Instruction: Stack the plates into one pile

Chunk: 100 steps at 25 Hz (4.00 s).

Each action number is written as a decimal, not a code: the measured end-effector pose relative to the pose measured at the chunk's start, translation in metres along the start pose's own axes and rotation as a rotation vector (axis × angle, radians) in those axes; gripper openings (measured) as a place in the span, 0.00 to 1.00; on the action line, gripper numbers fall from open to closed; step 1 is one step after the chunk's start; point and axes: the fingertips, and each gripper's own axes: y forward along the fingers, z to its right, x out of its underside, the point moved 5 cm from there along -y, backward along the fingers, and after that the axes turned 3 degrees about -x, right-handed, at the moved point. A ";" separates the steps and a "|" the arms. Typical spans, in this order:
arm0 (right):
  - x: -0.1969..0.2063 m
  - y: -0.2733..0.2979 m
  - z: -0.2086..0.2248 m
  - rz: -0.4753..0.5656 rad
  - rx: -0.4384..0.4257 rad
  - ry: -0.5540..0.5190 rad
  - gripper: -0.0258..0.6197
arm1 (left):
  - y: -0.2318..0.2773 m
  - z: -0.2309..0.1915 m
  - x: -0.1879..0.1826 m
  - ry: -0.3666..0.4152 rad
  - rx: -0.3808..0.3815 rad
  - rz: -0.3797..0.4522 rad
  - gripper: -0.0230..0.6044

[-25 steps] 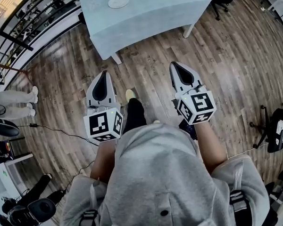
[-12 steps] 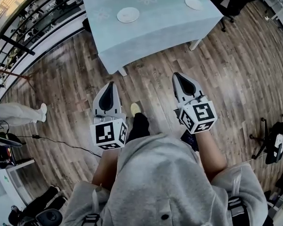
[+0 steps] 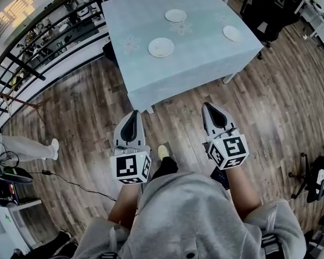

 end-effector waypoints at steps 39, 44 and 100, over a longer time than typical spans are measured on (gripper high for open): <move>-0.016 0.113 -0.019 0.008 0.102 -0.113 0.08 | 0.076 -0.097 0.010 -0.044 0.072 0.008 0.07; -0.015 0.116 -0.015 -0.006 0.099 -0.132 0.08 | 0.079 -0.103 0.006 -0.042 0.067 0.015 0.07; -0.079 0.315 0.276 -0.051 -0.041 -0.230 0.11 | 0.377 -0.033 -0.026 0.073 -0.031 -0.087 0.07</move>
